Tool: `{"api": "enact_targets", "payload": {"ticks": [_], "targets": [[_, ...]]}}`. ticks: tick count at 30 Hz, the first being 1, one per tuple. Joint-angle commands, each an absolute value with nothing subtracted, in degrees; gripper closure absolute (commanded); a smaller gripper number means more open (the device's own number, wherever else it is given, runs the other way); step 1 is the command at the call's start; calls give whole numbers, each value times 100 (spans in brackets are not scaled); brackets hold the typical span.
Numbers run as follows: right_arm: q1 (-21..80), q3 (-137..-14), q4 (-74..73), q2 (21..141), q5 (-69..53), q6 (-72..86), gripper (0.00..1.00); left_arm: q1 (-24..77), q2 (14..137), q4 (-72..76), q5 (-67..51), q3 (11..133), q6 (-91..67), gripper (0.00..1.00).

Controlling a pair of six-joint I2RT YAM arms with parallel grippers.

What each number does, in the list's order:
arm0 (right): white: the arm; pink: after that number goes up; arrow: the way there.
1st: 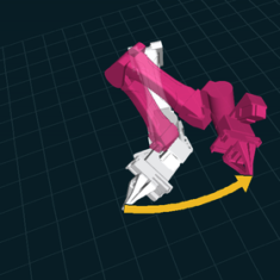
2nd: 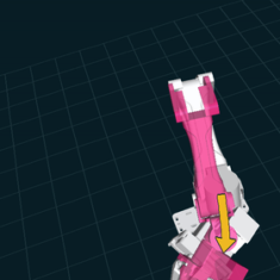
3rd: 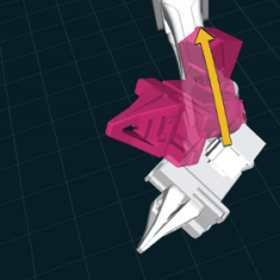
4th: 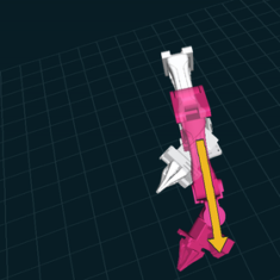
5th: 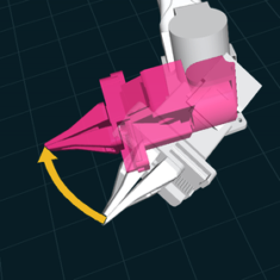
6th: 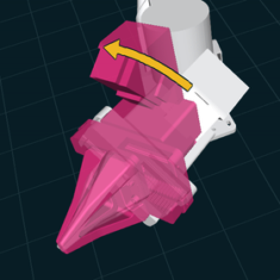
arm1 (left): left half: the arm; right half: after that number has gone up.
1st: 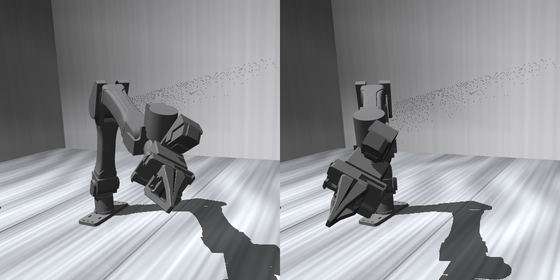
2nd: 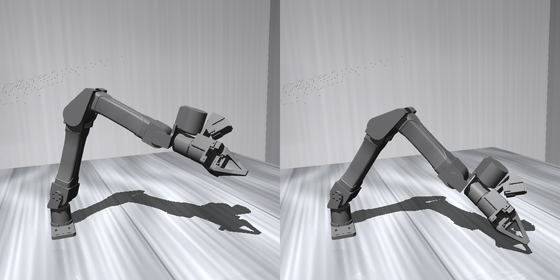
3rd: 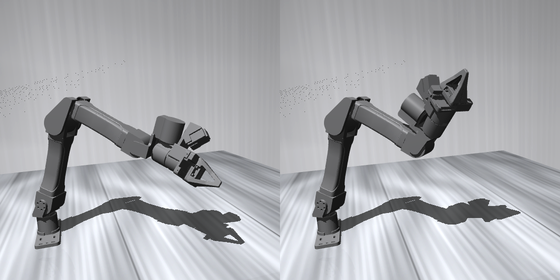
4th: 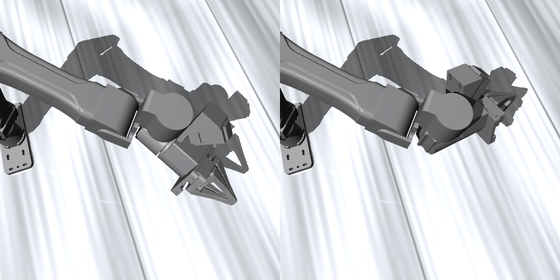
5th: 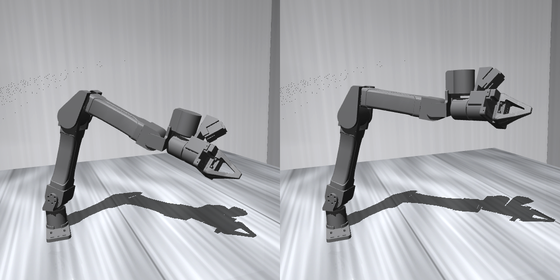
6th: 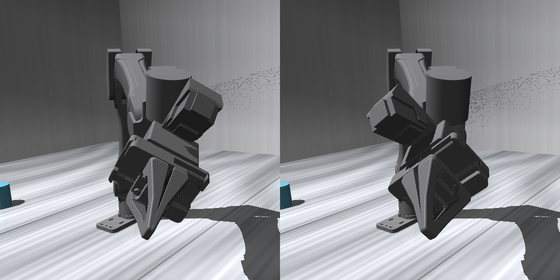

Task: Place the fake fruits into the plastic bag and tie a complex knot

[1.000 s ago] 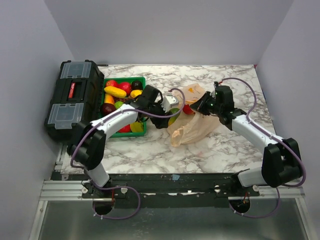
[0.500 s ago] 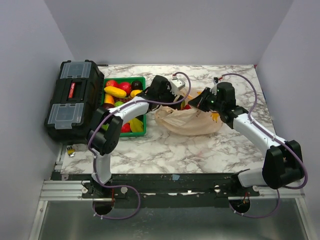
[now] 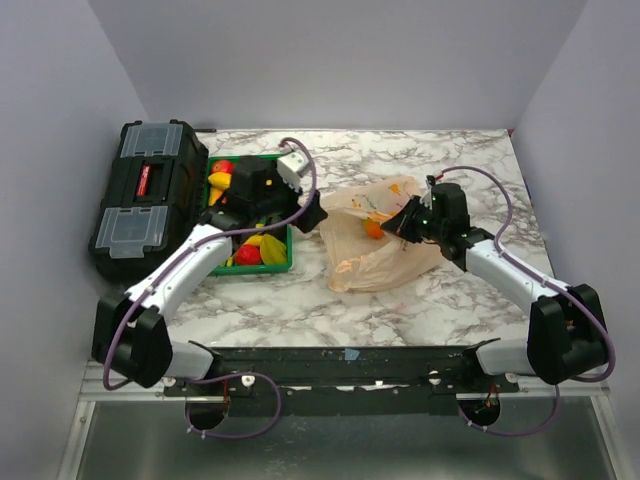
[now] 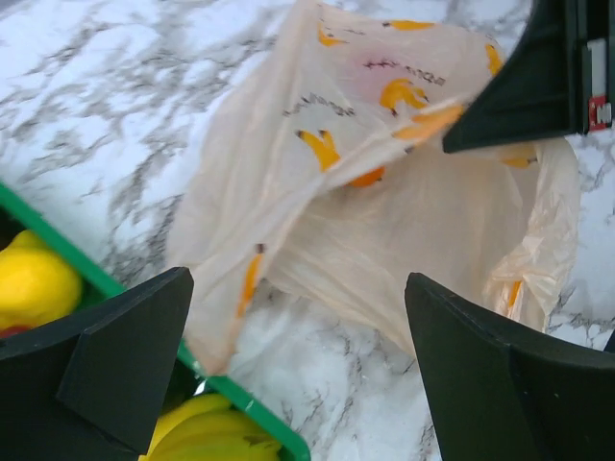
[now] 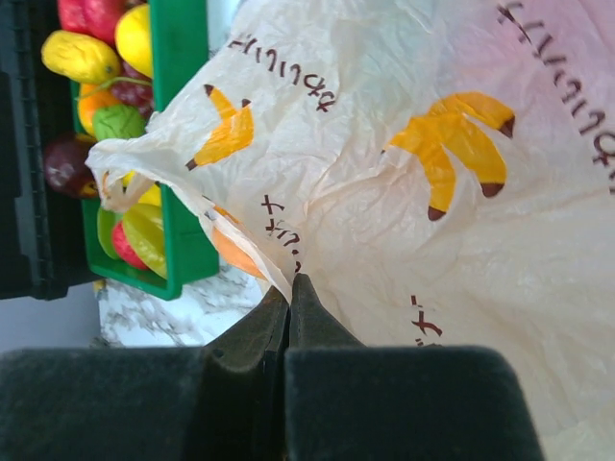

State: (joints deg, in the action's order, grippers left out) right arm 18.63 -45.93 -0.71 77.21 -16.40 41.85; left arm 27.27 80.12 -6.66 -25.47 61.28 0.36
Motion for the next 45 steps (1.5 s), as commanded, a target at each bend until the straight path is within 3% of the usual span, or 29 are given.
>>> {"api": "enact_targets", "payload": {"ticks": [1,4,8,13,22,28,39,45], "targets": [[1851,-4340,-58,7512,-1458,3994,99,1921,7547,-1644,-2693,6142,-456,4],[1853,-4298,-55,7467,-1433,3932,99,1369,7420,-2291,-2381,6135,-317,6],[1855,-4324,-55,7418,-1402,3838,99,904,7415,-3039,-1064,6376,170,8],[1850,-4384,-78,7401,-1404,3806,99,607,7418,-3644,-459,6512,1640,2],[1854,-4421,-84,7435,-1510,3816,99,571,7782,-5026,-726,7122,5692,1],[1854,-4482,-58,7488,-1563,3815,99,576,8376,-5755,-748,7375,7071,3],[1848,-4611,-163,7587,-1558,3723,99,571,9184,-4263,-46,6935,8105,4],[1854,-4649,-120,7671,-1490,3723,99,563,9569,-4051,54,6961,8363,12]]}}
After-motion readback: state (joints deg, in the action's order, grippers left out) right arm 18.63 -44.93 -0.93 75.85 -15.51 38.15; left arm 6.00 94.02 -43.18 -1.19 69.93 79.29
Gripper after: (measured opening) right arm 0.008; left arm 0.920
